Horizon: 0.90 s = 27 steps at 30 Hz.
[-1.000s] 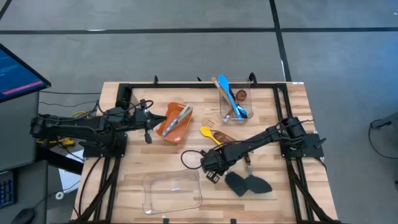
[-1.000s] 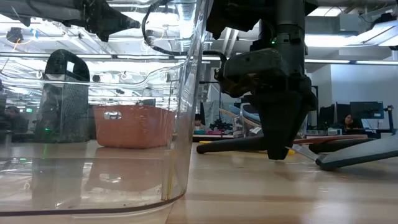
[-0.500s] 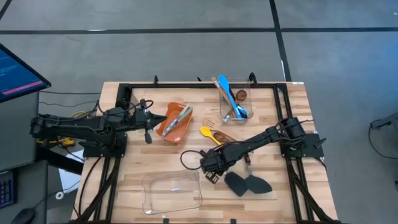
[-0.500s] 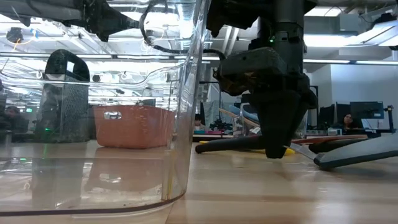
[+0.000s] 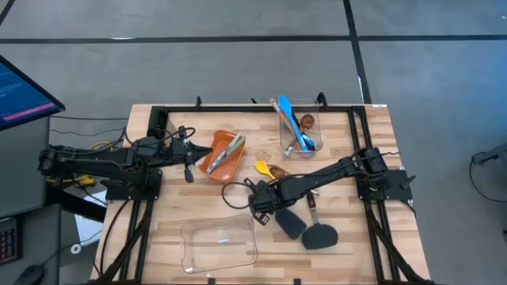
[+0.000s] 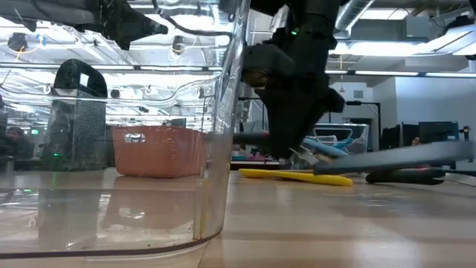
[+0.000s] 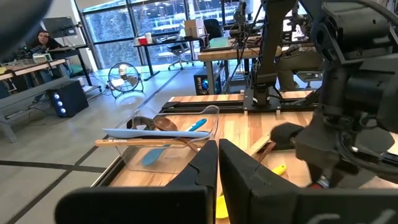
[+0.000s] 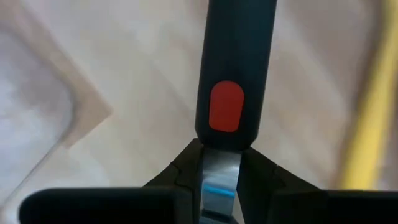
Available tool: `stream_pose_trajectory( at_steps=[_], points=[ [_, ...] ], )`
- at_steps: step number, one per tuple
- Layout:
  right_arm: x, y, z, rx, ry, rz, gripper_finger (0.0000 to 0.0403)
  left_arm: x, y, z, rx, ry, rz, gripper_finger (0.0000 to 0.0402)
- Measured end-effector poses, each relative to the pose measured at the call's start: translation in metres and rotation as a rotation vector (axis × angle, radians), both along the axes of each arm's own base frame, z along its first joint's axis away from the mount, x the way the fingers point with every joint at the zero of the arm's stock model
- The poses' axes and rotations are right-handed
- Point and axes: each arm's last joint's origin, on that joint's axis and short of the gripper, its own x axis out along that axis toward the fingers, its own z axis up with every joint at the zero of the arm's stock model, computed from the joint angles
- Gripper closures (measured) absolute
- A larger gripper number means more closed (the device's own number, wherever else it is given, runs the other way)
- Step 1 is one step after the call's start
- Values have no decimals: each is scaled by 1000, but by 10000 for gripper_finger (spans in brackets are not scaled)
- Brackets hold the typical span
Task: Pick & Place Kitchen Items
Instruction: Put the black flipper spatula into the bottom transparent bin
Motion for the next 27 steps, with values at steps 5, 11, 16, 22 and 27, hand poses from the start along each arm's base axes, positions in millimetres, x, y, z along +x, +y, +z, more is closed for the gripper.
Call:
stream_pose_trajectory(
  at_steps=[5, 11, 16, 22, 27],
  points=[
    [3, -10, 14, -132, 2, -13, 342, 0, 0, 0, 0, 0, -1, 398],
    [8, -17, 36, -260, -30, 38, 342, 0, 0, 0, 0, 0, -1, 398],
    [16, -23, 54, -333, -58, 103, 342, 0, 0, 0, 0, 0, -5, 398],
    [20, -24, 68, -423, -73, 183, 342, 0, 0, 0, 0, 0, -5, 398],
    [18, -24, 78, -460, -90, 240, 342, 0, 0, 0, 0, 0, -4, 398]
  ],
)
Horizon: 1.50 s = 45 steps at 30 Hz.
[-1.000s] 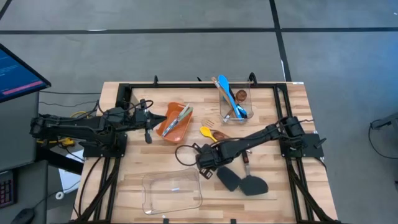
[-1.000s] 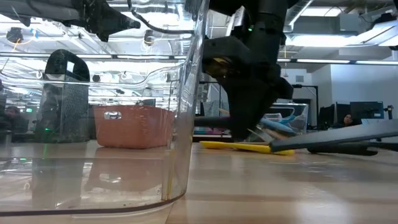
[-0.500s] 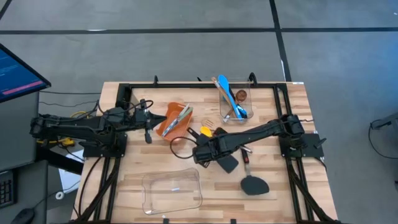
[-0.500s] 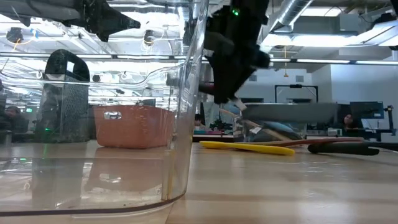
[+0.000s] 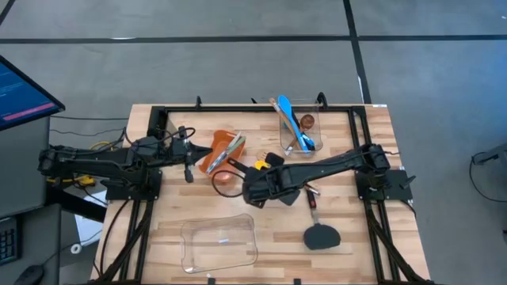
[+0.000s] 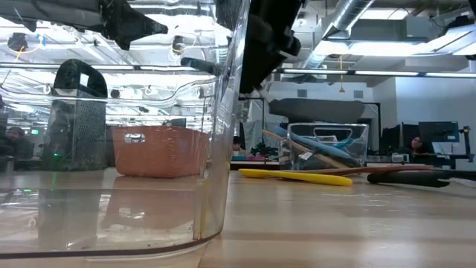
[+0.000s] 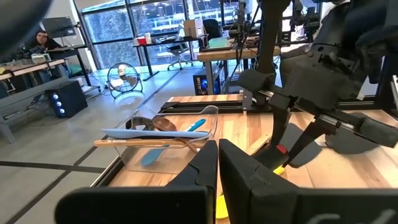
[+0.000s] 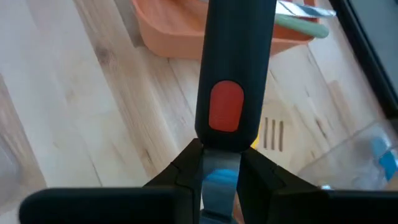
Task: Pick & Place Kitchen Items
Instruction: Put the black flipper spatula into the bottom transparent bin
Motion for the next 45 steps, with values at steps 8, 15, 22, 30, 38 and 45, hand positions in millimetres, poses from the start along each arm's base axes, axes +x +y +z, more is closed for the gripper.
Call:
stream_pose_trajectory(
  at_steps=[8, 15, 22, 30, 38, 45],
  points=[
    [-4, 18, 17, 8, -24, 185, 342, -4, 0, 3, 1, -25, 4, 398],
    [-1, 45, 45, 77, -220, 399, 342, -4, 0, 1, 0, -3, 4, 398],
    [10, 71, 62, 184, -432, 688, 342, -4, 0, 0, -1, 7, 4, 398],
    [22, 72, 64, 268, -537, 803, 342, -4, 0, 0, -8, 5, 4, 398],
    [37, 70, 56, 365, -613, 945, 342, -4, 0, 0, -8, 4, 3, 398],
    [43, 68, 49, 395, -624, 967, 342, -4, 0, 0, -10, 5, 3, 398]
  ],
)
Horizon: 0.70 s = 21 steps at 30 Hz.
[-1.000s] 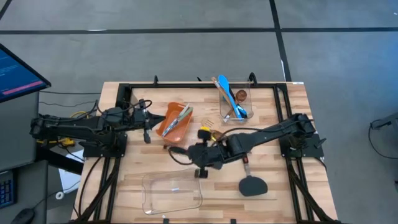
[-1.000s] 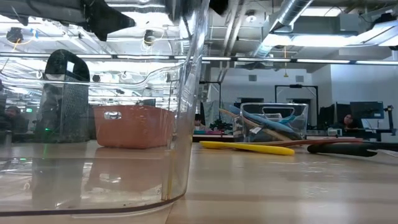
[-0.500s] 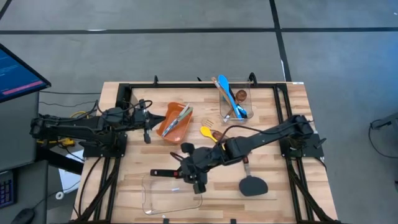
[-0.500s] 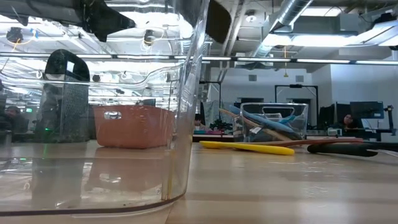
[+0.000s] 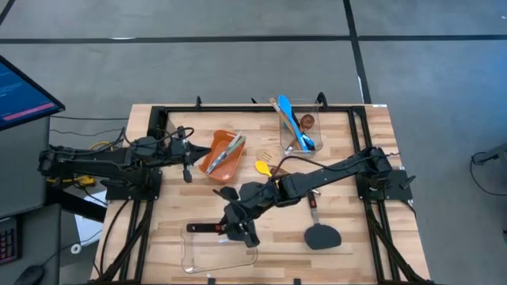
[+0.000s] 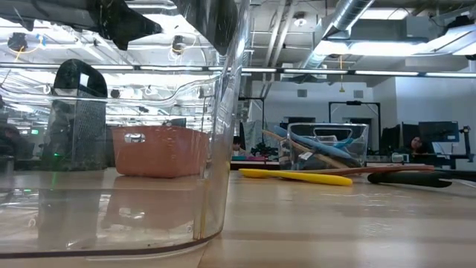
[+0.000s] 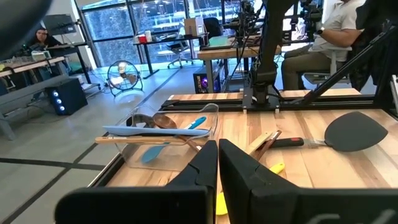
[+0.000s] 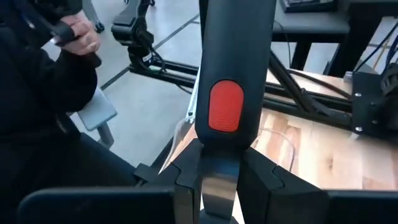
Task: Pick & Place Kitchen Items
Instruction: Put the black flipper spatula into the bottom transparent bin
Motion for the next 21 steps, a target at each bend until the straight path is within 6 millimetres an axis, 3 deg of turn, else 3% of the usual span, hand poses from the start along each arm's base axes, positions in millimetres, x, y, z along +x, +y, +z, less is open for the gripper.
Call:
stream_pose_trajectory(
  at_steps=[5, 11, 17, 21],
  points=[
    [-5, -3, -5, -111, 66, -130, 343, 0, 0, 0, -74, -19, 0, 398],
    [-25, -14, 4, -327, 149, -406, 343, 1, -2, 0, -127, -27, -66, 398],
    [-26, -17, 2, -385, 159, -413, 343, 6, -8, -4, -147, 9, -283, 398],
    [-28, -19, 2, -402, 175, -407, 343, 14, -9, -11, -158, 61, -311, 398]
  ],
)
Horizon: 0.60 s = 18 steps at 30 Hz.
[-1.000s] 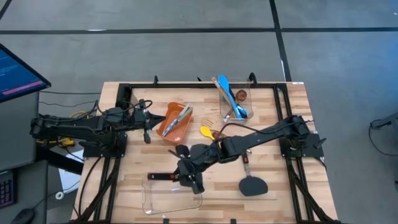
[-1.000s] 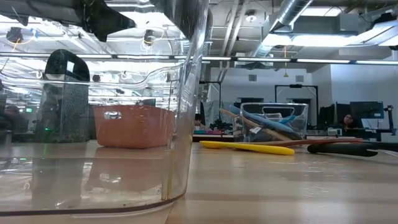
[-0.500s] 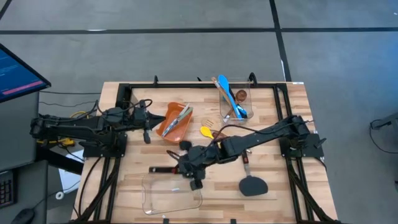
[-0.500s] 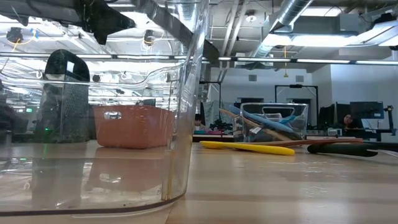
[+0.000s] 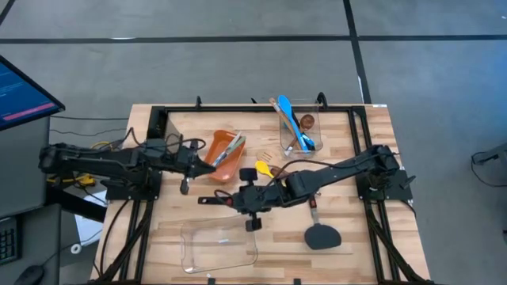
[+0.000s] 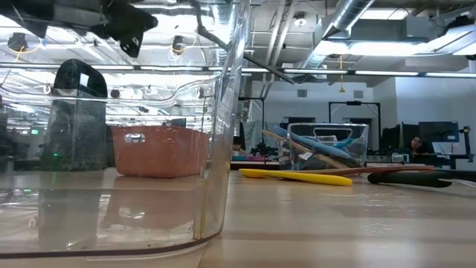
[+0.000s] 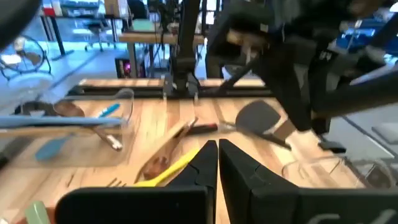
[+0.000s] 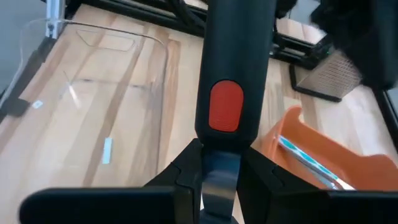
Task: Pick & Place Kitchen Items
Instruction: Put the black flipper spatula into the bottom transparent bin
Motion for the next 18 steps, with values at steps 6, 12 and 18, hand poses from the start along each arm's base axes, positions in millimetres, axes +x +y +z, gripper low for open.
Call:
stream_pose_trajectory(
  at_steps=[6, 12, 18],
  points=[
    [-12, -9, 21, -53, -18, -7, 343, 26, -9, -6, 14, -52, -49, 398],
    [-34, -15, 53, -64, -75, -39, 343, 49, -33, -9, 166, -209, -168, 398],
    [-50, -16, 68, -39, -78, -50, 343, 53, -46, -2, 270, -375, -209, 398]
  ],
)
